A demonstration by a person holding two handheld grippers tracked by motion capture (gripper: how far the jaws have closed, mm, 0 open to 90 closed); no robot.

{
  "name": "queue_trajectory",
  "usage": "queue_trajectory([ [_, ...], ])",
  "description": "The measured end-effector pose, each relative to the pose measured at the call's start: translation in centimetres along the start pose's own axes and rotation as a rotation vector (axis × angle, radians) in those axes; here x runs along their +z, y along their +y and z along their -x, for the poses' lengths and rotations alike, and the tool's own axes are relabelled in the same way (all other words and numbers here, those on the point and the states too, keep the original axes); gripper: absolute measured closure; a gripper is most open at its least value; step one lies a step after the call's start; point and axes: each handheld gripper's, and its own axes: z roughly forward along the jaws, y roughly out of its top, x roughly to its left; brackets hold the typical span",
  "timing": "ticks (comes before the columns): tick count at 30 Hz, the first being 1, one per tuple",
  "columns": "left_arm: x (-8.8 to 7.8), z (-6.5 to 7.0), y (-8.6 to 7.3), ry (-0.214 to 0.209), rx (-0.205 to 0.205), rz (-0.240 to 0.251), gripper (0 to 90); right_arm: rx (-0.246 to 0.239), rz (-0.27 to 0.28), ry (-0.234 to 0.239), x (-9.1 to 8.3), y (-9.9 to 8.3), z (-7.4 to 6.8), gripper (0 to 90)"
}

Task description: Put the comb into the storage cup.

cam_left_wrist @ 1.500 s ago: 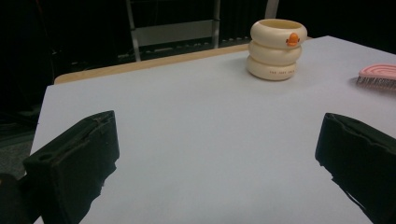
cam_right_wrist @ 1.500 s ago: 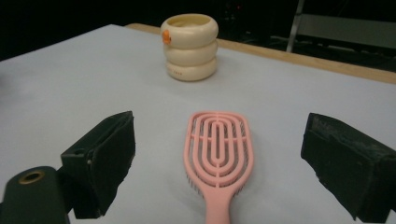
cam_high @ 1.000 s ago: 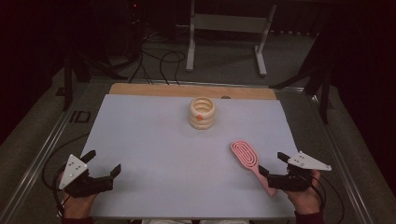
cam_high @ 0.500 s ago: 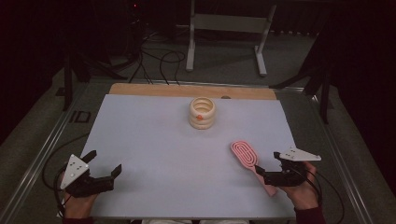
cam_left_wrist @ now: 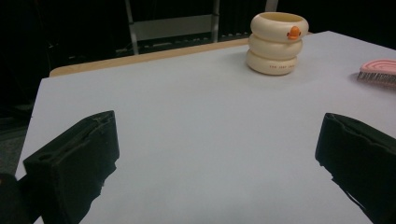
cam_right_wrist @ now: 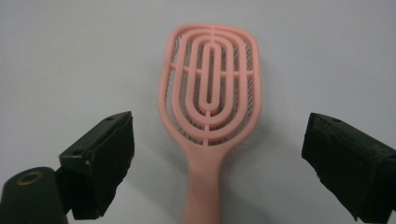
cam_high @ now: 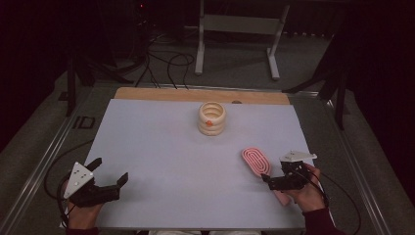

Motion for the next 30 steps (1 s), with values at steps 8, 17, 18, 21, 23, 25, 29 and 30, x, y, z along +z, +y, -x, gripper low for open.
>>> queue_trajectory([
  [8,0.0,0.0,0.0,-0.001,-0.001,0.0,0.2,-0.011,-0.064,-0.006,1.4,-0.2,0.2,9.4],
  [17,0.0,0.0,0.0,-0.001,-0.001,-0.001,0.2,-0.023,-0.149,0.011,2.6,-0.3,0.1,9.4],
  [18,0.0,0.0,0.0,-0.001,-0.002,-0.001,0.2,-0.023,-0.156,0.012,2.6,-0.4,0.1,9.5],
  [21,0.1,0.0,0.0,-0.002,0.0,-0.003,0.2,-0.026,-0.177,0.017,2.8,-0.4,0.1,9.8],
  [23,0.1,0.0,0.0,-0.002,0.001,-0.003,0.2,-0.025,-0.188,0.017,3.0,-0.5,0.0,11.1],
  [25,0.1,0.0,-0.1,-0.002,0.001,-0.005,0.2,-0.031,-0.2,0.018,3.2,-0.5,0.1,11.8],
  [29,0.2,0.0,-0.1,-0.004,0.0,-0.006,0.2,-0.032,-0.222,0.018,3.4,-0.5,0.0,14.3],
  [30,0.2,0.0,-0.1,-0.004,0.0,-0.006,0.2,-0.032,-0.222,0.018,3.4,-0.5,0.0,14.3],
])
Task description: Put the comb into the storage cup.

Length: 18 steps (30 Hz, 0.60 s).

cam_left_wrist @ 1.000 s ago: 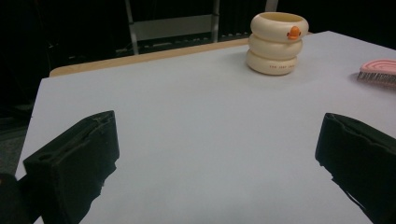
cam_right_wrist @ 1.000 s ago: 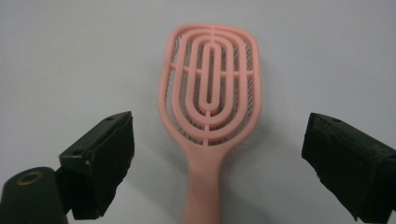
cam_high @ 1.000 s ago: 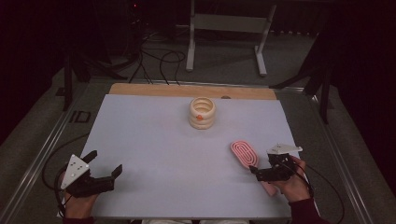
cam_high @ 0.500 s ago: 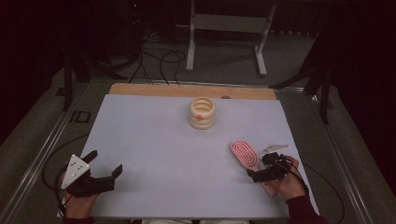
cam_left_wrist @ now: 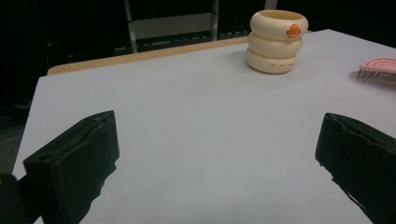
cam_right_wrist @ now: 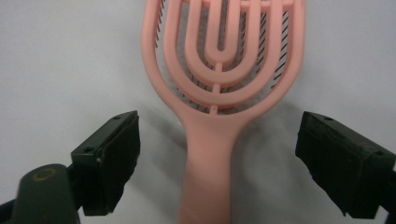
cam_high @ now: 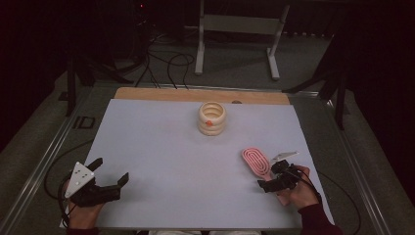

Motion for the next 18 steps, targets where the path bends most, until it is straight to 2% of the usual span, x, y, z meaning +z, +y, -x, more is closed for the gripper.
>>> queue_trajectory([
  [5,-0.02,-0.02,0.0,0.002,0.0,0.0,0.2,-0.005,-0.025,-0.009,0.26,0.32,-0.13,27.0],
  [7,-0.03,-0.04,0.0,0.002,-0.001,0.001,0.2,-0.012,-0.045,0.02,0.36,0.45,-0.14,36.5],
  [8,-0.03,-0.05,0.0,0.002,0.0,0.001,0.2,-0.007,-0.052,0.027,0.45,0.49,-0.17,36.3],
  [10,-0.05,-0.06,-0.01,0.002,-0.001,0.0,0.2,-0.001,-0.074,0.009,0.61,0.58,-0.1,36.3],
  [14,-0.08,-0.07,0.01,0.003,0.0,0.001,0.2,0.027,-0.087,0.01,0.75,0.65,0.11,37.1],
  [18,-0.07,-0.05,0.02,0.003,0.0,0.002,0.2,0.037,-0.089,-0.008,0.75,0.74,0.14,42.7],
])
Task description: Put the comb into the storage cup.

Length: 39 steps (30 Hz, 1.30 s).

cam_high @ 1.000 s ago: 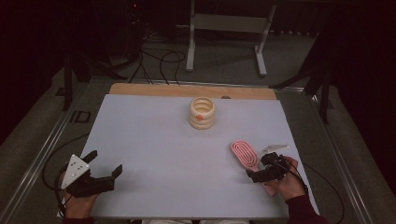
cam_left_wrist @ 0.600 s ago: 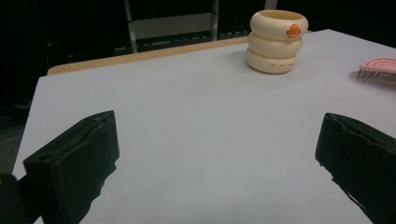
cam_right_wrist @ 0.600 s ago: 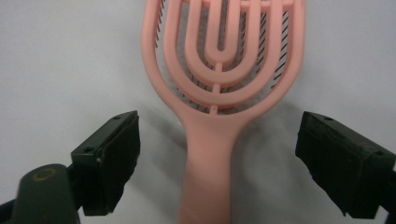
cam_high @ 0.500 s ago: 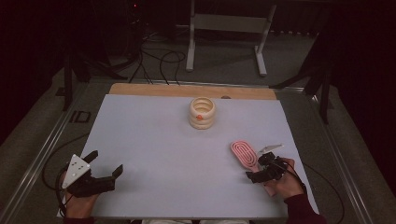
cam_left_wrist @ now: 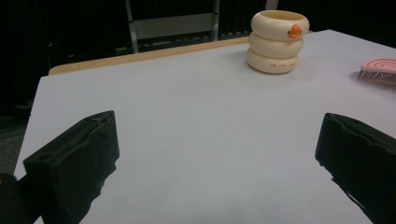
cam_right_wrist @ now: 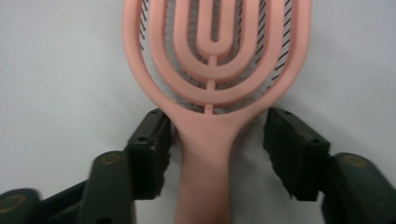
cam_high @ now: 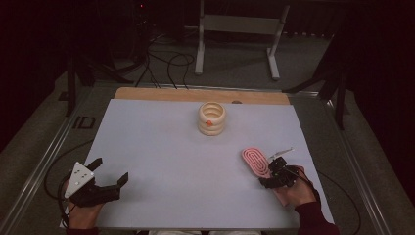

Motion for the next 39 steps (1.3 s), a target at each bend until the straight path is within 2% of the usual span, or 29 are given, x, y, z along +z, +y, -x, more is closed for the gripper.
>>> queue_trajectory([
  [6,0.0,0.0,0.0,0.001,-0.001,-0.001,0.2,-0.016,0.004,-0.003,-0.1,0.0,-0.2,50.7],
  [13,0.1,0.0,0.0,0.001,-0.002,-0.002,0.2,-0.048,0.007,0.015,-0.1,0.0,-0.3,60.7],
  [15,0.1,0.0,0.0,0.001,-0.003,-0.002,0.2,-0.053,0.014,0.017,-0.1,0.0,-0.3,67.5],
  [18,0.0,0.0,-0.1,0.002,-0.004,-0.004,0.2,-0.057,0.017,0.019,-0.1,-0.1,-0.3,68.0],
  [21,0.0,0.0,-0.1,0.003,-0.003,-0.005,0.2,-0.062,0.048,0.032,-0.2,-0.4,0.0,69.7],
  [39,0.1,0.0,-0.1,0.008,-0.004,-0.011,0.2,-0.06,0.141,0.012,-0.4,-1.1,0.1,69.9],
])
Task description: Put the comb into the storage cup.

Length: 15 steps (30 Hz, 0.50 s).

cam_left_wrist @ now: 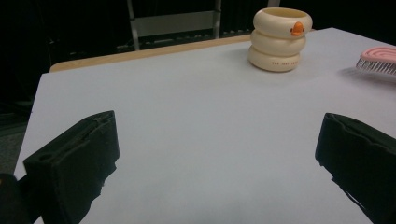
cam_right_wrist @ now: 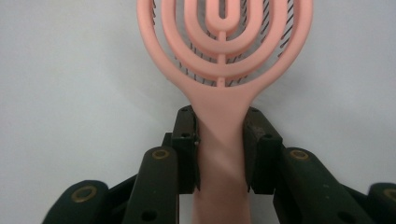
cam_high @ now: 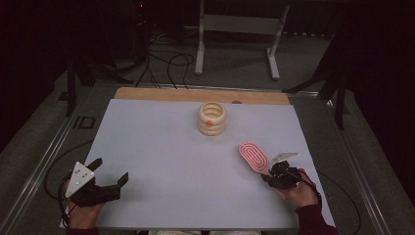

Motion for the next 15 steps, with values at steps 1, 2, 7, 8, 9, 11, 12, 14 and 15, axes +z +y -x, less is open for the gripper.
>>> queue_trajectory([
  [1,0.0,0.0,0.0,0.0,0.0,0.0,0.2,-0.003,0.007,0.0,-0.04,0.04,-0.01,69.9],
  [2,0.01,0.01,0.01,0.0,0.0,-0.001,0.2,-0.002,0.013,0.0,-0.09,0.07,-0.04,69.9],
  [7,0.09,0.08,0.0,-0.001,-0.001,-0.004,0.2,-0.009,0.046,0.0,-0.29,0.34,-0.22,69.9],
  [8,0.11,0.09,0.0,-0.001,-0.001,-0.004,0.2,-0.013,0.057,-0.001,-0.34,0.45,-0.32,69.9],
  [9,0.12,0.1,0.0,0.0,-0.001,-0.006,0.2,-0.013,0.057,-0.001,-0.34,0.45,-0.32,69.9],
  [11,0.13,0.11,0.0,0.0,-0.001,-0.007,0.2,-0.016,0.07,0.001,-0.39,0.65,-0.43,69.9],
  [12,0.13,0.13,0.0,0.0,-0.001,-0.007,0.2,-0.016,0.07,0.001,-0.39,0.65,-0.43,69.9],
  [14,0.13,0.17,0.01,-0.001,-0.001,-0.007,0.2,-0.022,0.083,-0.007,-0.43,0.81,-0.56,69.8],
  [15,0.13,0.19,0.02,-0.001,-0.003,-0.005,0.2,-0.022,0.091,-0.004,-0.46,0.9,-0.63,69.9],
])
